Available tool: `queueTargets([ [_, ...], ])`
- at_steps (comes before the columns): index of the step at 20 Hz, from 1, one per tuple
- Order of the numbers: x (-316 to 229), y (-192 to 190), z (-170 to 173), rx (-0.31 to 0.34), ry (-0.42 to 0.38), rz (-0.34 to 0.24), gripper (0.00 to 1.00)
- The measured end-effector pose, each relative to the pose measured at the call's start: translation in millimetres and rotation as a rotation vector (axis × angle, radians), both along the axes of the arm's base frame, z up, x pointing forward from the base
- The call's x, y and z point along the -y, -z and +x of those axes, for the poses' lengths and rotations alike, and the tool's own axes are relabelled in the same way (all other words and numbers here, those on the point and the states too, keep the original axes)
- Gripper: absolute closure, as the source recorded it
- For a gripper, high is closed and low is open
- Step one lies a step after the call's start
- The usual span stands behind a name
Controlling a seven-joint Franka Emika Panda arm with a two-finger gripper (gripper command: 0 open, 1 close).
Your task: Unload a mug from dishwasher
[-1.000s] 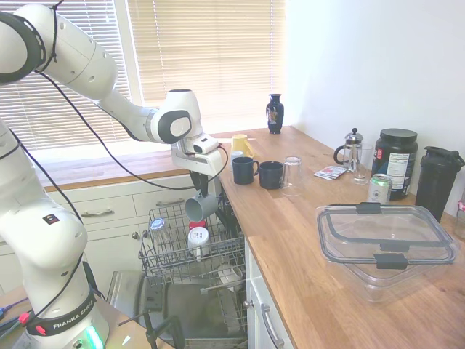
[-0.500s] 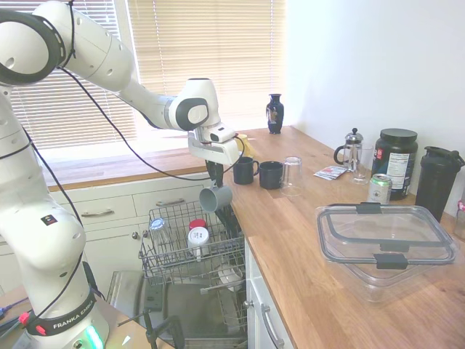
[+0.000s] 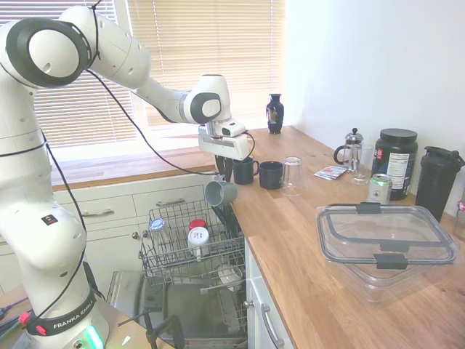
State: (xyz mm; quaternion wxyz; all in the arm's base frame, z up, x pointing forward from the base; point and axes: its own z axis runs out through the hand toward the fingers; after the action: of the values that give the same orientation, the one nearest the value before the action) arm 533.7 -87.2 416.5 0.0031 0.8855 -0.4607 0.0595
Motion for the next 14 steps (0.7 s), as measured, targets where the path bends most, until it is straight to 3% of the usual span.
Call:
queueTargets([
  [14, -3.1, 6.7, 50.8, -0.020, -0.003, -0.028, 1.00],
])
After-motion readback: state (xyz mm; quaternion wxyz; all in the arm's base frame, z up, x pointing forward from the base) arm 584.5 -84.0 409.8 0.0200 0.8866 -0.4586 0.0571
